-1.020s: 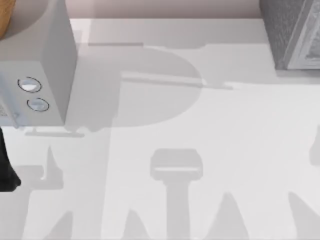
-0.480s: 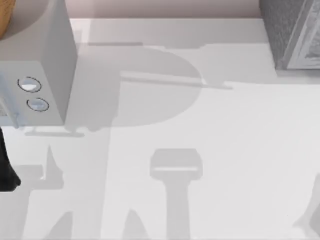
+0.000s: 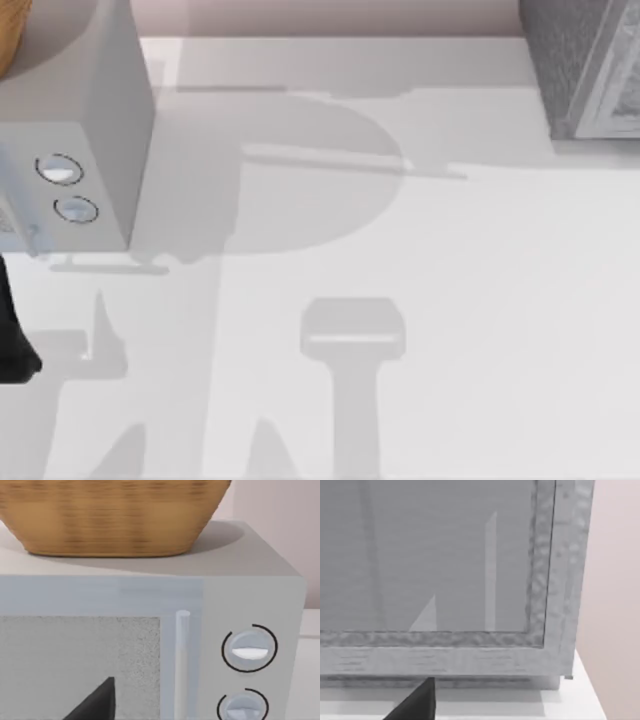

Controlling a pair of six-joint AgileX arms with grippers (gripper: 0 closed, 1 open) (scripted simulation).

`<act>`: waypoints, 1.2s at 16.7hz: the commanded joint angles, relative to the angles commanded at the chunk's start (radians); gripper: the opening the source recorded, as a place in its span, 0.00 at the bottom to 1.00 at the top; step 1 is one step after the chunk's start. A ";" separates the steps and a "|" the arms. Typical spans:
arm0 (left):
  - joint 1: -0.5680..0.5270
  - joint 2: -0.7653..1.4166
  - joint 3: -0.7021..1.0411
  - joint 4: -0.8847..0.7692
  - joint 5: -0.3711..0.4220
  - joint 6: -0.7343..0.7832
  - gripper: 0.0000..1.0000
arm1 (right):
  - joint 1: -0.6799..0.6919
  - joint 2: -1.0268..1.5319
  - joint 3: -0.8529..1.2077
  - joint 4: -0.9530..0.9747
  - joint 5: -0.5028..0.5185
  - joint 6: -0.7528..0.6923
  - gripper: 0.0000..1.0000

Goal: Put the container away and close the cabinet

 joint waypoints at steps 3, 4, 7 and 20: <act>0.000 0.000 0.000 0.000 0.000 0.000 1.00 | 0.004 -0.002 -0.003 -0.004 0.002 0.000 1.00; 0.000 0.000 0.000 0.000 0.000 0.000 1.00 | 0.003 -0.002 0.008 -0.013 0.000 0.000 1.00; 0.000 0.000 0.000 0.000 0.000 0.000 1.00 | -0.006 -0.002 0.101 -0.102 -0.012 0.002 1.00; 0.000 0.000 0.000 0.000 0.000 0.000 1.00 | -0.036 -0.125 1.068 -1.254 -0.040 0.000 1.00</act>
